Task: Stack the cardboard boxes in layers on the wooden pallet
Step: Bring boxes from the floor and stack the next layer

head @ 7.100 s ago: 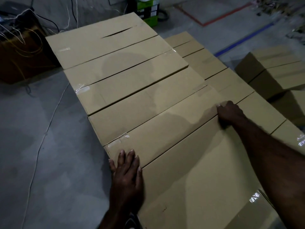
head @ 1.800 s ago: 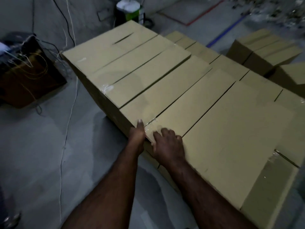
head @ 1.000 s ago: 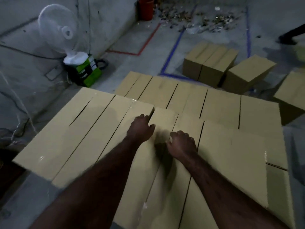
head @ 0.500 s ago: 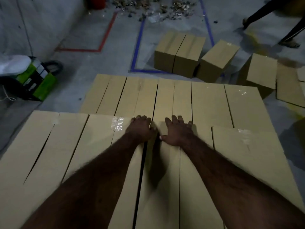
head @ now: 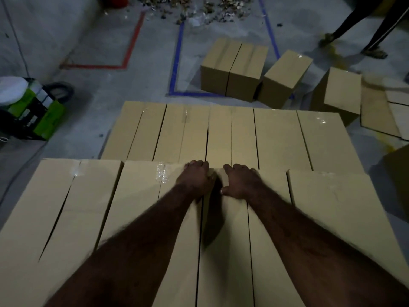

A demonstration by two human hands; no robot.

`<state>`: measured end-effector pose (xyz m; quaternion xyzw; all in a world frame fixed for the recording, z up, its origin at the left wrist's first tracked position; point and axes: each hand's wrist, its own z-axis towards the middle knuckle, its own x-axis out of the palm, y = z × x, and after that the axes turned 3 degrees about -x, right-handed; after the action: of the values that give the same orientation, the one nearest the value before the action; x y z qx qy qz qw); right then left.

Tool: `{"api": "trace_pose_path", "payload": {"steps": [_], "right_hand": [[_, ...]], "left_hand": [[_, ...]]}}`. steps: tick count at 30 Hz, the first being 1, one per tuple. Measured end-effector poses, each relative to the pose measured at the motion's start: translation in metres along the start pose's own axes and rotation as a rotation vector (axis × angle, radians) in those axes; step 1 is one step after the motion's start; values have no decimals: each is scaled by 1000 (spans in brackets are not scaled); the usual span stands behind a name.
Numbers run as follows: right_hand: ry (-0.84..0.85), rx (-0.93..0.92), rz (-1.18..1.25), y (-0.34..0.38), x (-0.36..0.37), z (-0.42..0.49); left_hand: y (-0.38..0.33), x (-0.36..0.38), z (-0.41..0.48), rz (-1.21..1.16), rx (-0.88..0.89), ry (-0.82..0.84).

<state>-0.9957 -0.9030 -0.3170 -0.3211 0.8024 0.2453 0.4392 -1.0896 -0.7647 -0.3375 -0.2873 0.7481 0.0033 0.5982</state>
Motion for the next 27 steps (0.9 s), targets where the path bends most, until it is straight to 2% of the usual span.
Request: {"api": "trace_pose_path", "payload": {"steps": [8,13,15,18,24,27], "right_hand": [[-12,40,-24,11,-1,0],[-145,102,18,23,15,-22],[-166,150,49,29,24,-37],[-166,157,80,34,37,-61],[-3,210,167,16,68,-145],[82,198,185,4,84,-188]], "left_hand": [[8,6,2,45,43,0],[5,10,-26,58,110,-26],[0,19,-42,84,154,38],[-12,26,-61,118,119,131],[-74,39,-125,195,230,379],[-101,53,-155,194,252,418]]}}
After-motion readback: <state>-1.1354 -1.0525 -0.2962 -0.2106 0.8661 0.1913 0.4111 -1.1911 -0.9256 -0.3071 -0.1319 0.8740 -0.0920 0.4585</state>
